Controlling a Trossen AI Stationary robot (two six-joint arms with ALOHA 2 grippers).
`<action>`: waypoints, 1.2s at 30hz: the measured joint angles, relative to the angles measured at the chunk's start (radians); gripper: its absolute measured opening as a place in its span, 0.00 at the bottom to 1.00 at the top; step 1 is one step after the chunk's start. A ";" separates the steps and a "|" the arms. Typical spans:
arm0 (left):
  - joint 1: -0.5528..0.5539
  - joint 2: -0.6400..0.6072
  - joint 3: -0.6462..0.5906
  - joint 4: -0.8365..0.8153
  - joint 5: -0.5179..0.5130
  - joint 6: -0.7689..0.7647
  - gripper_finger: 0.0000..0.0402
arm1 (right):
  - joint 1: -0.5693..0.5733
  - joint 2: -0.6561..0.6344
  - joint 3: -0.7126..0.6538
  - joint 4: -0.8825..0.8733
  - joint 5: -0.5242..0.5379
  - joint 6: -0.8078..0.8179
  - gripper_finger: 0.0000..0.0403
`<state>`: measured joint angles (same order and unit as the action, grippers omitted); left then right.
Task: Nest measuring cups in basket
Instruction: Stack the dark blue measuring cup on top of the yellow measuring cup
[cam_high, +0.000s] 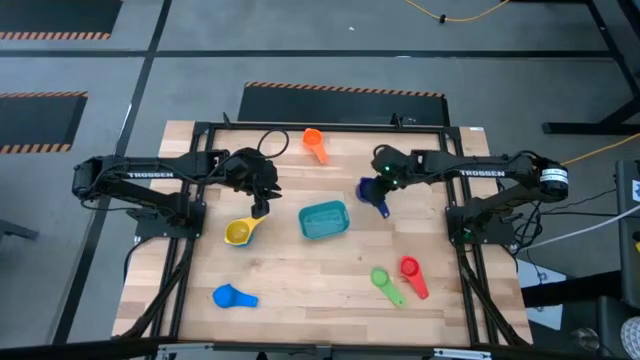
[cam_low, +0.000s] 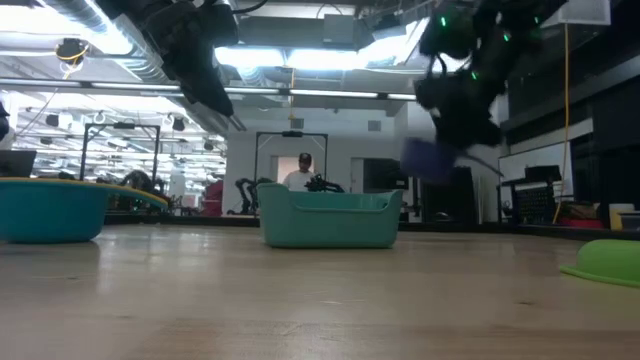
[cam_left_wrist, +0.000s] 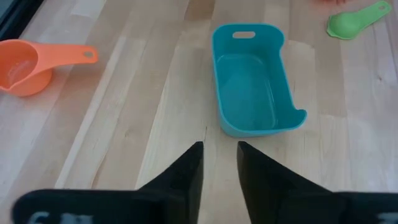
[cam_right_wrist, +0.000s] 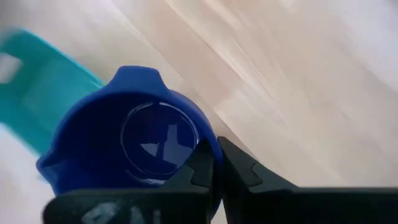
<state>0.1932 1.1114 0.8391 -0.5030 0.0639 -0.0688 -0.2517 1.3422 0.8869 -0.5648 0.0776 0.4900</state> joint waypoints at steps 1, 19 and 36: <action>0.000 0.000 0.000 0.000 0.000 -0.005 0.27 | 0.009 0.000 0.027 0.000 0.000 -0.012 0.03; -0.073 0.000 0.000 0.258 0.169 0.004 0.31 | 0.206 0.000 0.275 0.000 0.023 -0.231 0.03; -0.322 0.123 0.000 0.530 0.044 0.273 0.31 | 0.222 0.255 0.280 0.025 -0.371 -0.048 0.03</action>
<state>-0.1283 1.2347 0.8390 0.0267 0.1075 0.2037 -0.0299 1.5969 1.1673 -0.5400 -0.2937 0.4422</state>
